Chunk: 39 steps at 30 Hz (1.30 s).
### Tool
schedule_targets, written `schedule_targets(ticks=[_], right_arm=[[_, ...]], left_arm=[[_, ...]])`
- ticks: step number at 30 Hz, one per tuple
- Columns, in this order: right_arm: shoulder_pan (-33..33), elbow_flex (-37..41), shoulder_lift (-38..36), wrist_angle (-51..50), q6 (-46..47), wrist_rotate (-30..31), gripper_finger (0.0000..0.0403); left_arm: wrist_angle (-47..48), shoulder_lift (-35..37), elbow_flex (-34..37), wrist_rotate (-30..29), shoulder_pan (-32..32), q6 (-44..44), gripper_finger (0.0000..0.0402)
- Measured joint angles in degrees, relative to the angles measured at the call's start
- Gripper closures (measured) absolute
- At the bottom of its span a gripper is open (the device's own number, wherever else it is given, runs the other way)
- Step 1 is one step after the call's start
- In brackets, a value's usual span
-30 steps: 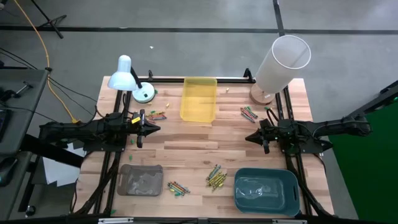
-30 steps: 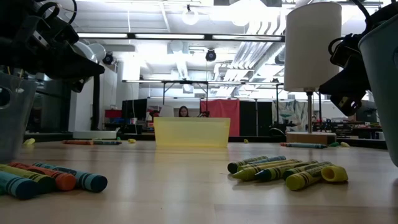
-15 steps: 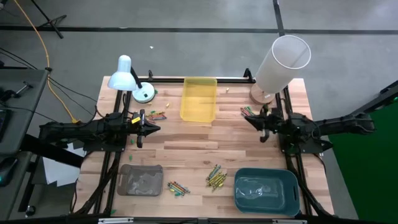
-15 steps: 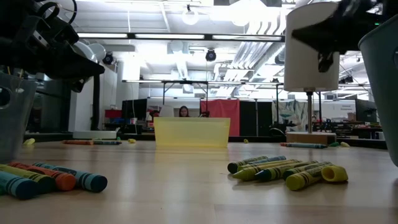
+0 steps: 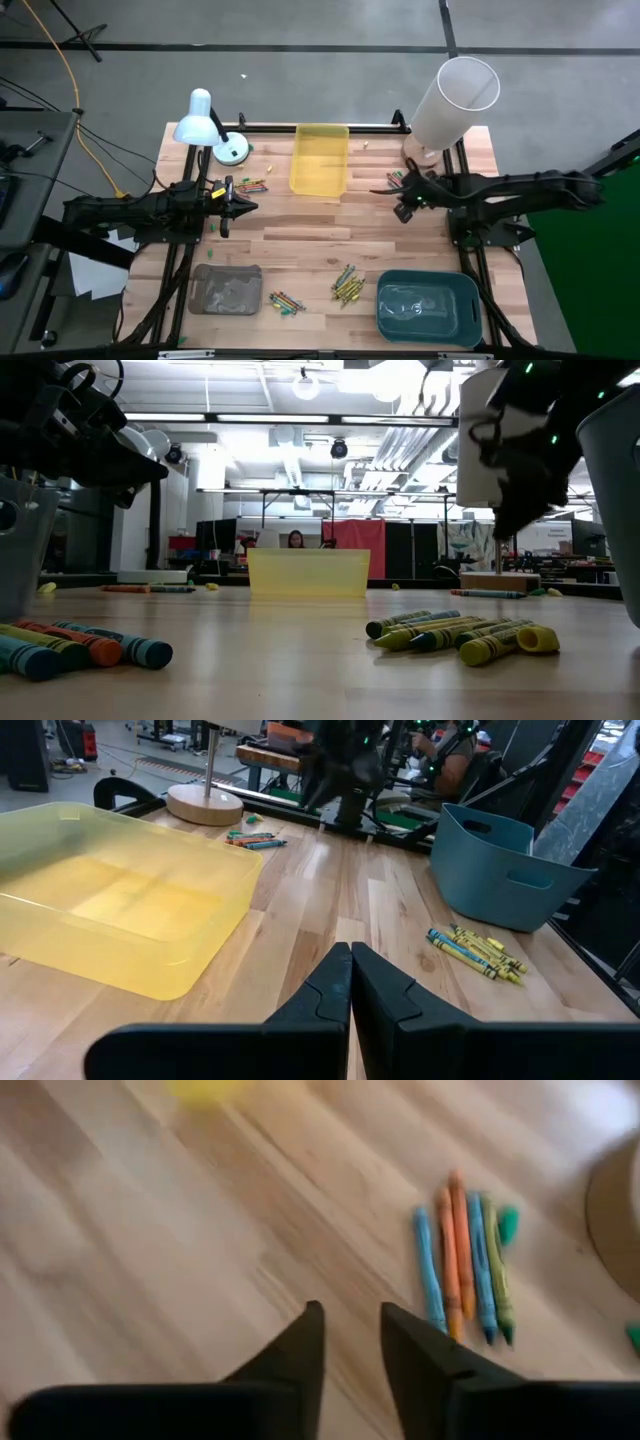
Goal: Sort crayons
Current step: Put the blue crayon into the black bin
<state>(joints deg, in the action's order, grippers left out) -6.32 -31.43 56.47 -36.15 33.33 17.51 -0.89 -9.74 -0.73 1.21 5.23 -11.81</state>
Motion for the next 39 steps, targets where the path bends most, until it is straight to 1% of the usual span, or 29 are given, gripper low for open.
schedule_targets(ticks=[4,6,8,10,14,24,29,33,39], right_arm=[[-3.0,0.3,6.3,3.6,-0.1,0.0,0.0244],[-5.0,0.3,9.0,6.5,1.1,0.0,0.0230],[-7.1,0.3,11.8,8.3,2.9,-0.3,0.0224],[-9.1,0.3,14.3,9.4,3.6,-1.3,0.0223],[-11.9,0.3,18.3,11.9,0.4,-4.5,0.0222],[-13.2,-4.2,23.5,11.4,-5.1,-4.0,0.0222],[-13.2,-4.9,26.5,9.8,-5.5,-4.3,0.0222],[-13.2,-5.0,28.4,9.9,-6.7,-2.8,0.0222],[-13.2,-5.0,28.5,10.0,-7.8,-2.1,0.0222]], left_arm=[[0.0,0.0,0.0,0.0,0.0,0.0,0.0401],[0.0,0.0,0.0,0.0,0.0,0.0,0.0401],[0.0,0.0,0.0,0.0,0.0,0.0,0.0401],[0.0,0.0,0.0,0.0,0.0,0.0,0.0401],[0.0,0.0,0.0,0.0,0.0,0.0,0.0401],[0.0,0.0,0.0,0.0,0.0,0.0,0.0401],[0.0,0.0,0.0,0.0,0.0,0.0,0.0401],[0.0,0.0,0.0,0.0,0.0,0.0,0.0401],[0.0,0.0,0.0,0.0,0.0,0.0,0.0401]])
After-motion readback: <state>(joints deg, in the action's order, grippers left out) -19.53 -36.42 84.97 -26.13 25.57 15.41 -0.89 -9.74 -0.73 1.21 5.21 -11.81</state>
